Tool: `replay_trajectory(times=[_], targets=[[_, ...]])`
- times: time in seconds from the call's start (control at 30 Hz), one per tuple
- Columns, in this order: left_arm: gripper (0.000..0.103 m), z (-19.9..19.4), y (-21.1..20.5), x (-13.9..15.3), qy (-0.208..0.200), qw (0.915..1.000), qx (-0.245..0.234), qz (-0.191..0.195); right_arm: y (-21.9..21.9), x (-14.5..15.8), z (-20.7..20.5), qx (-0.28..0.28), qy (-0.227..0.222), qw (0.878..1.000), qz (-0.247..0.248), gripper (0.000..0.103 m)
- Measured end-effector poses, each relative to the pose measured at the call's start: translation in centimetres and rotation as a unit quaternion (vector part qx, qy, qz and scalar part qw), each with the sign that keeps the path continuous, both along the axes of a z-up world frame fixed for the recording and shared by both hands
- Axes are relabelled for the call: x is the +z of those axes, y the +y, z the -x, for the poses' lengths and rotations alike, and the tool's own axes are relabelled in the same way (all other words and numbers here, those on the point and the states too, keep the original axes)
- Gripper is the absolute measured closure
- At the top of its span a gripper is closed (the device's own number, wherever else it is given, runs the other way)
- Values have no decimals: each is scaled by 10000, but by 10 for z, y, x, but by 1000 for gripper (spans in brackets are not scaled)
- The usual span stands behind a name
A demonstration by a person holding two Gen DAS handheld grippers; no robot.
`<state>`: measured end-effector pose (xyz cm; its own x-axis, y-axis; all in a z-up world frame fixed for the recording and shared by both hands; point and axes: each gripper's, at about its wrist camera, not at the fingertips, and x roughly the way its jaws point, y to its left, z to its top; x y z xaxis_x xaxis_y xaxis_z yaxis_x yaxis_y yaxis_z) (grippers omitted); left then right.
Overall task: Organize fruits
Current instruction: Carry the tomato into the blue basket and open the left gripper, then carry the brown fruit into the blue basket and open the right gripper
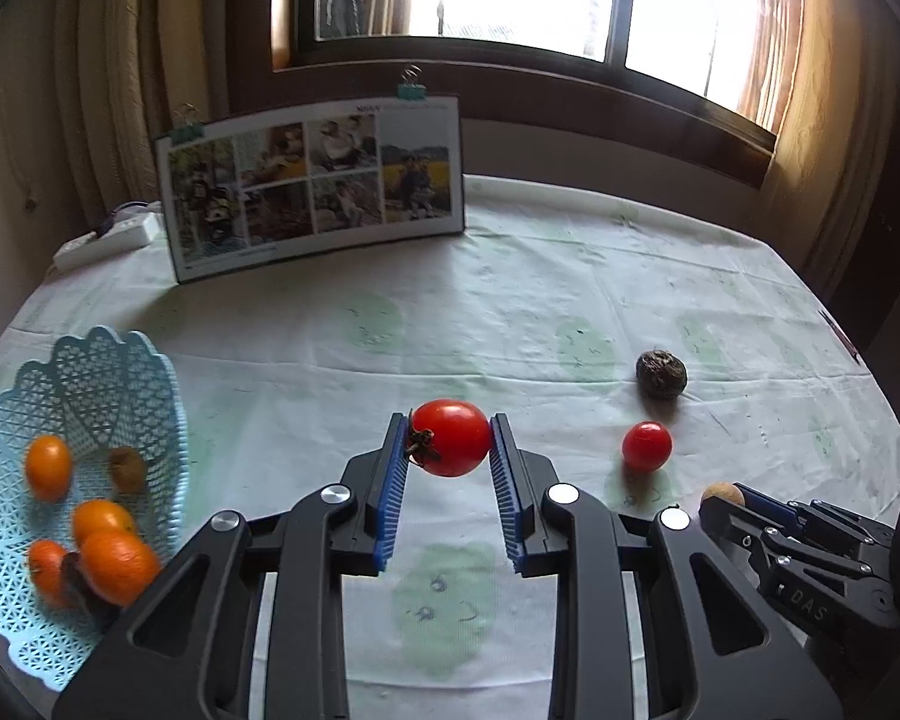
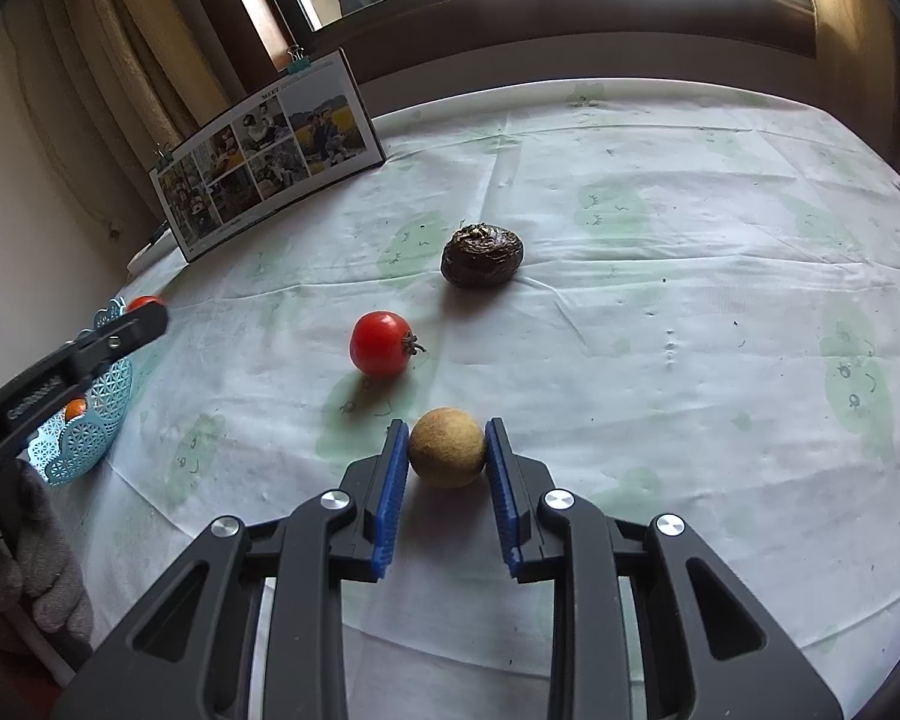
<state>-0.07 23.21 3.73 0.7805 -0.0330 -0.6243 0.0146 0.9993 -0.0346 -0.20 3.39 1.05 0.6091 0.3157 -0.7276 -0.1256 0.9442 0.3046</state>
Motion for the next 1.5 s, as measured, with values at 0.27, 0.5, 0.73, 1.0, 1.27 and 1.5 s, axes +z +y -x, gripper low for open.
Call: replay_trajectory(times=[0.27,0.5,0.73,1.0,1.27,1.5], targets=[[75,27,45,16,-314,9980,538,-63,1,7,4,-98,-93,9999,40,77],[75,44,95,19,-392,9932,1093,-16,17,16,6,0,-160,9999,37,77],[70,54,140,13,-351,9870,1564,114,42,21,8,244,-202,9994,105,77],[39,76,180,16,-533,9766,2051,380,76,32,9,606,-306,9975,179,77],[34,97,203,12,-548,9696,2362,341,135,59,8,1315,-577,9896,64,77],[27,110,209,10,-581,9676,2444,240,197,74,9,1935,-775,9780,-63,77]])
